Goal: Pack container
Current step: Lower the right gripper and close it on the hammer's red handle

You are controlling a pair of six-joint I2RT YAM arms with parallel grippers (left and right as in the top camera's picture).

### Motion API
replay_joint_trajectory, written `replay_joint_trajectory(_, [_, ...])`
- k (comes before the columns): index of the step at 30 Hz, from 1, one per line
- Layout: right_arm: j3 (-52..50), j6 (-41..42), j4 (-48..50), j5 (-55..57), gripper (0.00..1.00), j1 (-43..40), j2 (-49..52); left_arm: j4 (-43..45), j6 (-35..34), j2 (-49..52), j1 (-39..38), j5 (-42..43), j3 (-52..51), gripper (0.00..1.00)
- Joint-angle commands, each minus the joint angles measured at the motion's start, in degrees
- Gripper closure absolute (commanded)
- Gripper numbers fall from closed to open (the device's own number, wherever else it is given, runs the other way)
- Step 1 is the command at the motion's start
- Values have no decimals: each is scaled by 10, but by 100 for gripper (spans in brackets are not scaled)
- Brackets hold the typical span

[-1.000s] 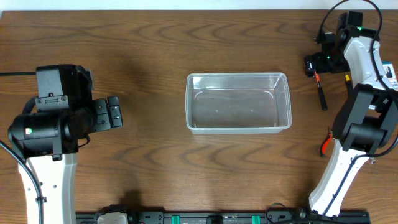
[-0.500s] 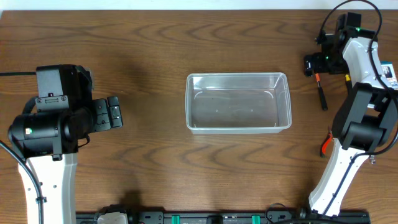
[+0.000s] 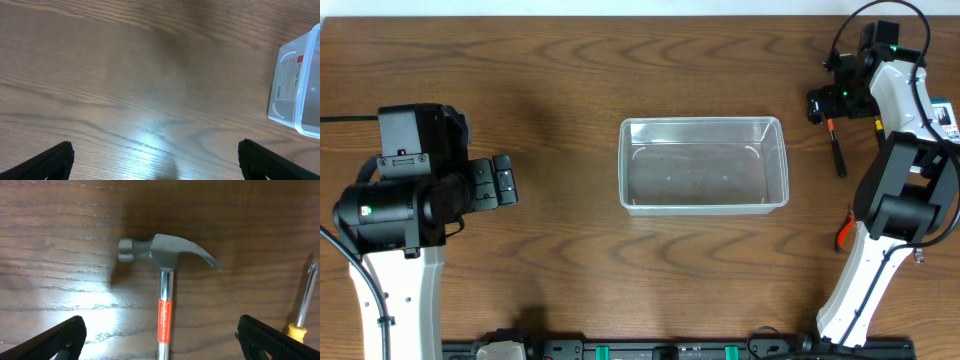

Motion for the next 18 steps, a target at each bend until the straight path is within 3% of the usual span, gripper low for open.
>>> replay_joint_trajectory(1, [5,-14,4,-6,1,-10,10,-2,-5,3,3,-4,2,2])
replay_joint_trajectory(18, [5,-6,5,-8,1,-10,11,-2,-5,3,3,-5,2,2])
